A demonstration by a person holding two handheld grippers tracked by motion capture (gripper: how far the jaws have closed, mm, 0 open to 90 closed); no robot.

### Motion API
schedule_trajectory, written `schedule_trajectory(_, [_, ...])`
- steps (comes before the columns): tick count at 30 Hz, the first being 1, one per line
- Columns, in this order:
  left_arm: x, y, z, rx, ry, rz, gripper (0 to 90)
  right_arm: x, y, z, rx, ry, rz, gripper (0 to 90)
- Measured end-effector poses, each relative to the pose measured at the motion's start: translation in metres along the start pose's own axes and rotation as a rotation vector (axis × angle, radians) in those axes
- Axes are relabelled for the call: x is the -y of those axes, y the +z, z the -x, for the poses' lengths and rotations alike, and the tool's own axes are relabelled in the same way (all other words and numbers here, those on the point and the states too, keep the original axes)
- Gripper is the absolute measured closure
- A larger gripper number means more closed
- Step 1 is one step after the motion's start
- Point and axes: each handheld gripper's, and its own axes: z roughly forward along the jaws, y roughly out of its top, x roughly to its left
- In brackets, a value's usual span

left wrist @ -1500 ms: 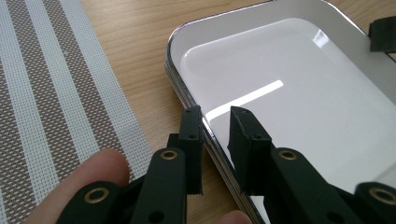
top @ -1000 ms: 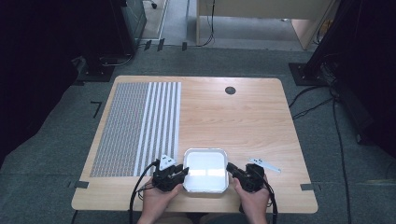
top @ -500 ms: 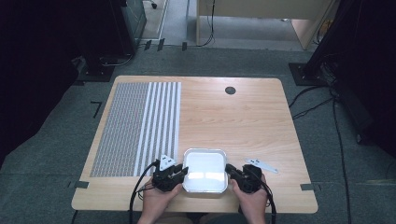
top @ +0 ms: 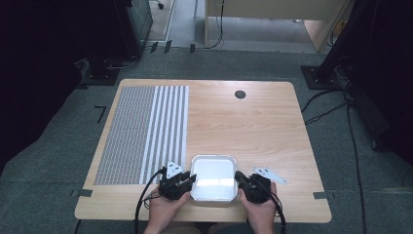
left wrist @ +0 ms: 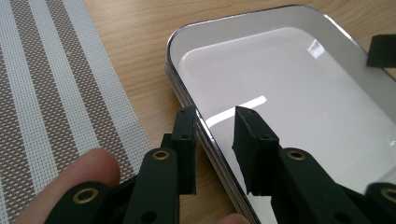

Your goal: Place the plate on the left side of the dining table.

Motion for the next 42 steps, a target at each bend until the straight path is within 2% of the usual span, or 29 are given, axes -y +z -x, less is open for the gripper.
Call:
schedule_trajectory(2, [0.000, 0.000, 0.000, 0.001, 0.005, 0.001, 70.9, -0.003, -0.004, 0.003, -0.046, 0.045, 0.007, 87.8])
schedule_trajectory(4, [0.000, 0.000, 0.001, -0.004, 0.007, 0.002, 71.0, -0.006, -0.005, 0.005, -0.073, 0.067, 0.003, 87.5])
schedule_trajectory(9, [0.000, 0.000, 0.001, -0.009, 0.007, 0.004, 71.4, -0.004, -0.002, 0.009, -0.095, 0.100, -0.030, 85.8])
schedule_trajectory(12, [0.001, 0.001, 0.001, -0.019, 0.008, -0.005, 71.6, -0.004, -0.002, 0.008, -0.100, 0.099, -0.032, 84.6])
schedule_trajectory(14, [0.001, 0.002, 0.001, -0.019, 0.005, -0.010, 71.5, -0.003, -0.001, 0.006, -0.085, 0.077, -0.031, 83.7])
schedule_trajectory(16, [0.001, 0.002, 0.001, -0.019, 0.003, -0.007, 71.6, 0.000, 0.000, 0.001, -0.045, 0.034, -0.022, 83.7])
schedule_trajectory(19, [0.001, 0.001, 0.002, -0.024, 0.010, -0.004, 71.6, 0.003, 0.002, -0.001, -0.007, 0.029, -0.024, 84.2])
schedule_trajectory(24, [0.001, 0.001, 0.003, -0.026, 0.013, 0.000, 69.6, 0.009, 0.001, -0.012, 0.075, -0.037, 0.022, 85.4])
schedule_trajectory(27, [0.001, 0.002, 0.004, -0.018, 0.017, 0.000, 66.7, 0.010, 0.000, -0.014, 0.087, -0.029, 0.039, 86.5])
schedule_trajectory(31, [0.001, 0.003, 0.006, -0.010, 0.030, -0.002, 61.1, 0.010, -0.002, -0.013, 0.090, 0.020, 0.060, 88.2])
schedule_trajectory(34, [0.001, 0.002, 0.005, -0.005, 0.025, 0.003, 57.2, 0.009, -0.004, -0.011, 0.092, 0.045, 0.072, 89.1])
schedule_trajectory(42, [-0.002, -0.004, -0.001, -0.002, -0.005, 0.040, 53.7, 0.004, -0.013, -0.008, 0.105, 0.049, 0.118, 89.3])
